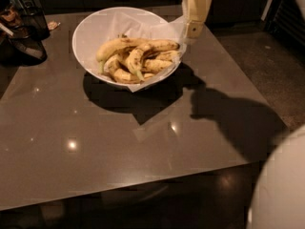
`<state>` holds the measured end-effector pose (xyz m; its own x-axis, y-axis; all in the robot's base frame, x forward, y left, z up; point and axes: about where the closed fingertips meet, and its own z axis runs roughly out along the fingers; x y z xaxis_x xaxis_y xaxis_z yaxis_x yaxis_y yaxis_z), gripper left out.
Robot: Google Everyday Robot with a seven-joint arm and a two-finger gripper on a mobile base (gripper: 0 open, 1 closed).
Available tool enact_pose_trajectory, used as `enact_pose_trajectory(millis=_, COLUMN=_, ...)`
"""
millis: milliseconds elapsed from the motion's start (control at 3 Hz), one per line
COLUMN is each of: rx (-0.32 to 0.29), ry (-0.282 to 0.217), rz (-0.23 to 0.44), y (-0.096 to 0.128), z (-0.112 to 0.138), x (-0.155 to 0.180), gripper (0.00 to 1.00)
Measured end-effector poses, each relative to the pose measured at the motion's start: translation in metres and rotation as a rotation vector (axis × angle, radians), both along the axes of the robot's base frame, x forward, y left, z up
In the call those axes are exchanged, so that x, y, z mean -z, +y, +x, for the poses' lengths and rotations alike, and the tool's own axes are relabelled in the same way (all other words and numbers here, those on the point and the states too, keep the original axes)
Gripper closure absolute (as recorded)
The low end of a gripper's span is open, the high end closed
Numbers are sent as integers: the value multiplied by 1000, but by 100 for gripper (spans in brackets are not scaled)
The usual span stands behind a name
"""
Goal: Pick banana from white bowl
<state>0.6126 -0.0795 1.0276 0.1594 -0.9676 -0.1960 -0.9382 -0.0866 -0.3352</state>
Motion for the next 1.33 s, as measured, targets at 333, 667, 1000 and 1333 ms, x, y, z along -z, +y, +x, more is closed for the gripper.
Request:
enact_pose_trajectory(millis=333, rx=-18, ry=29, rz=5, y=15, z=17, x=16, gripper=16)
enact_pose_trajectory(millis=667, rx=-27, ry=78, rz=12, y=25, z=27, x=39, gripper=28)
enact_pose_trajectory(millis=1000, rx=-28, ry=119, rz=24, y=31, z=33, x=56, gripper=30)
enact_pose_trajectory(millis=1333, rx=-25, ry=145, rz=30, y=34, z=38, x=67, gripper=29)
